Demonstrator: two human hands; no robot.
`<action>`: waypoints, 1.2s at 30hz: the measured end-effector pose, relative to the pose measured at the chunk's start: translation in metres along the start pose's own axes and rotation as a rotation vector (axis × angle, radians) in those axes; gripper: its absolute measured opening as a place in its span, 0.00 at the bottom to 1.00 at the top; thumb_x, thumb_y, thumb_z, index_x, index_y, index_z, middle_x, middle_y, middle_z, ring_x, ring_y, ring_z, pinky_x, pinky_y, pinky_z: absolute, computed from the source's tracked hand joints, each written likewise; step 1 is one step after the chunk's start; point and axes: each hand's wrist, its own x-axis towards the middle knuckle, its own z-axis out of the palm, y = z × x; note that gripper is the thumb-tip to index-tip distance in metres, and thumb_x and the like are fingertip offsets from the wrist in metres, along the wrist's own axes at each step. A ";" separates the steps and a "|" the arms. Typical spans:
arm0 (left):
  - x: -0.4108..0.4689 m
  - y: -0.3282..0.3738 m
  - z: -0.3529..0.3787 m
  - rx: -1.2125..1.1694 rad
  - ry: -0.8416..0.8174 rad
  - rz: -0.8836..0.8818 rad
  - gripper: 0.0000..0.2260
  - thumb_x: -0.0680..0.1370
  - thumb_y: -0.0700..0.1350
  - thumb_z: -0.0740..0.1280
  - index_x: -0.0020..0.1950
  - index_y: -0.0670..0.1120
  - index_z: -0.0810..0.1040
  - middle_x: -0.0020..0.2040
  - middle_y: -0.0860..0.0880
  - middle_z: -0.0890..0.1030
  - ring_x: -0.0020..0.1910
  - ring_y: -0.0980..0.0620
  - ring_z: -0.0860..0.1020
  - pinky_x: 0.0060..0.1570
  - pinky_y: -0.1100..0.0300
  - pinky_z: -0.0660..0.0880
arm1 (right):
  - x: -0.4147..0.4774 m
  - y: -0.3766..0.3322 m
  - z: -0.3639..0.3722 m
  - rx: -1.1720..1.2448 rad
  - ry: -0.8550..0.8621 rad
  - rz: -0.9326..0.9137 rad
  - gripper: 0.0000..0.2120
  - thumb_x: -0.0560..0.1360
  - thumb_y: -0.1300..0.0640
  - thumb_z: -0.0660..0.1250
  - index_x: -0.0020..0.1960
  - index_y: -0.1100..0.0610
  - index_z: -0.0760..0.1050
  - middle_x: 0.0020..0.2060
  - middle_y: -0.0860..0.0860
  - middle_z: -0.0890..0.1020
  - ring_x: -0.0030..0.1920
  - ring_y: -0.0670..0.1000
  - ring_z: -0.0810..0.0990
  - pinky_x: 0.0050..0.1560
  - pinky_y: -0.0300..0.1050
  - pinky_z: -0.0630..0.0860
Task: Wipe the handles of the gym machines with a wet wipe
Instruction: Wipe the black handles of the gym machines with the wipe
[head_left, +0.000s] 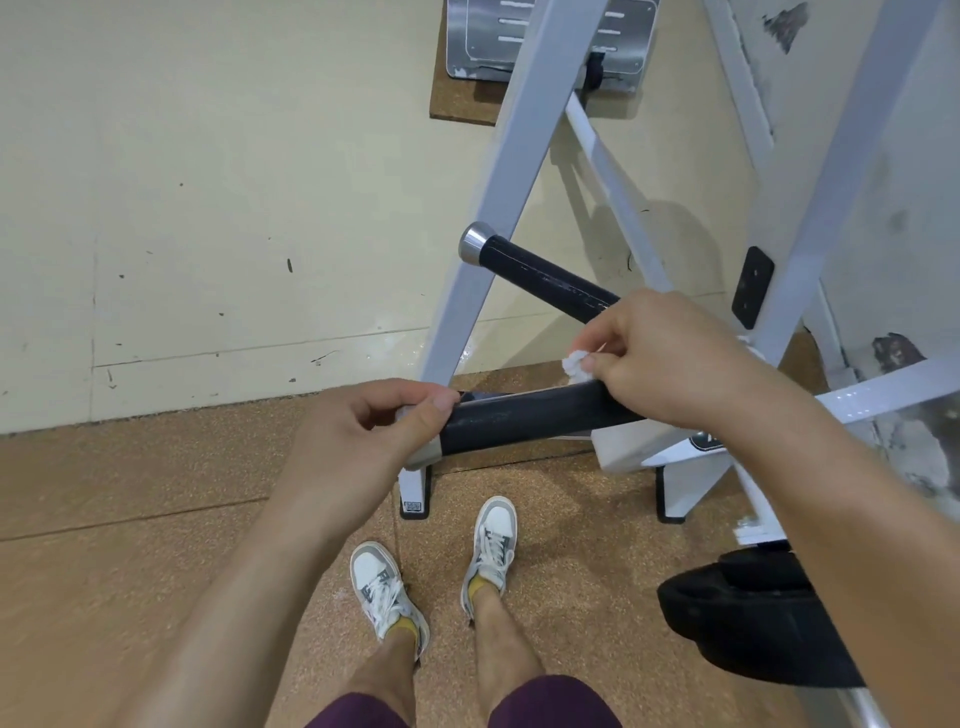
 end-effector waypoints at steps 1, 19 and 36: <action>0.002 0.002 -0.001 0.027 -0.008 0.000 0.04 0.71 0.52 0.71 0.43 0.56 0.86 0.43 0.53 0.85 0.49 0.53 0.80 0.46 0.62 0.71 | 0.000 -0.005 0.003 -0.001 0.005 -0.020 0.07 0.75 0.53 0.67 0.50 0.46 0.82 0.46 0.47 0.84 0.48 0.49 0.80 0.52 0.47 0.77; 0.090 0.072 0.044 0.457 -0.772 -0.100 0.09 0.71 0.45 0.73 0.48 0.41 0.84 0.42 0.45 0.85 0.44 0.50 0.83 0.47 0.60 0.79 | -0.035 0.010 0.014 0.081 0.285 -0.057 0.07 0.75 0.52 0.66 0.51 0.46 0.81 0.45 0.44 0.82 0.52 0.47 0.77 0.49 0.43 0.71; 0.077 0.055 0.031 0.636 -0.599 -0.044 0.06 0.76 0.44 0.69 0.44 0.48 0.86 0.36 0.54 0.83 0.40 0.55 0.78 0.50 0.58 0.74 | -0.038 -0.004 0.045 0.160 0.474 -0.173 0.10 0.73 0.58 0.62 0.47 0.51 0.81 0.40 0.47 0.83 0.44 0.51 0.78 0.46 0.52 0.75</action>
